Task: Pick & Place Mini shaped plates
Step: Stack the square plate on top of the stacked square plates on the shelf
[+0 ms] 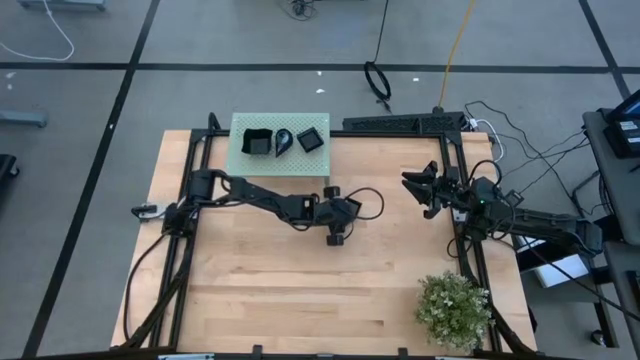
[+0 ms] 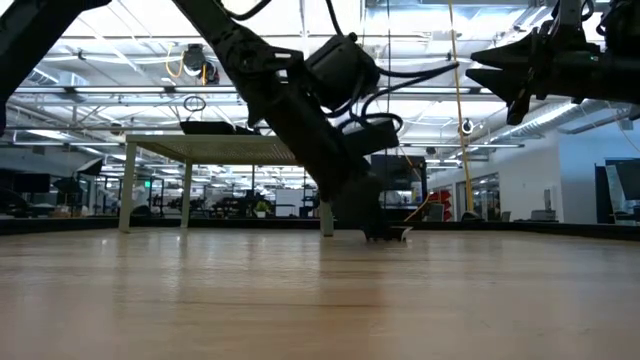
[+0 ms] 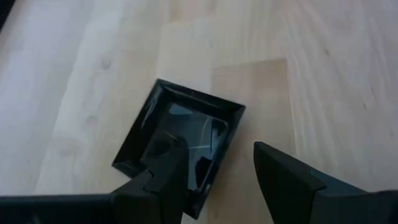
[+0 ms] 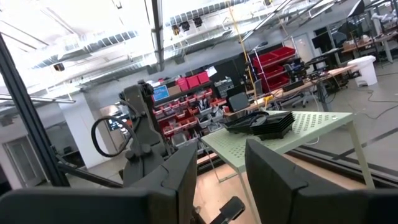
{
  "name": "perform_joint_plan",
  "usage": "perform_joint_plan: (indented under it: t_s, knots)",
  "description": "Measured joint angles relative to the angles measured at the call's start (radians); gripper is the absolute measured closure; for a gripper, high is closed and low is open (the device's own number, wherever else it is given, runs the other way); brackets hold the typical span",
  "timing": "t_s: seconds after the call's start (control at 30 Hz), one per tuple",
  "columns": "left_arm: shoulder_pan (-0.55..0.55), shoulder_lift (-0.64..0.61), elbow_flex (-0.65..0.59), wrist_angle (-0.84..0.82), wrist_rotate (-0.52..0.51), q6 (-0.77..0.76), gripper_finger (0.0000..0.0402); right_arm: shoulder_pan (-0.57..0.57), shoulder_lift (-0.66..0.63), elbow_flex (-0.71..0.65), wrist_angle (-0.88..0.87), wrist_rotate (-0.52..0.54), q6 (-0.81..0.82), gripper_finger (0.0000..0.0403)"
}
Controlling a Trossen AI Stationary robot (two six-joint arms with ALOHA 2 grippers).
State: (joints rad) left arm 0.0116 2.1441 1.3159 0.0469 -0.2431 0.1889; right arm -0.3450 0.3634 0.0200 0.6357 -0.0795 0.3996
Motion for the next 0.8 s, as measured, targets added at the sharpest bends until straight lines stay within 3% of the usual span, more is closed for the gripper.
perform_joint_plan:
  t_s: [0.27, 0.6, 0.8]
  knots:
    - [0.001, -0.003, 0.0, -0.039, -0.032, -0.045, 0.0237, 0.0, 0.0, 0.0, 0.0, 0.0, 0.0, 0.0277]
    - [0.006, -0.005, 0.001, -0.074, -0.028, -0.053, 0.039, 0.0, 0.0, 0.0, 0.0, 0.0, 0.0, 0.0277]
    - [-0.017, -0.019, -0.001, -0.031, -0.02, -0.04, 0.039, 0.0, 0.0, 0.0, 0.0, 0.0, 0.0, 0.0277]
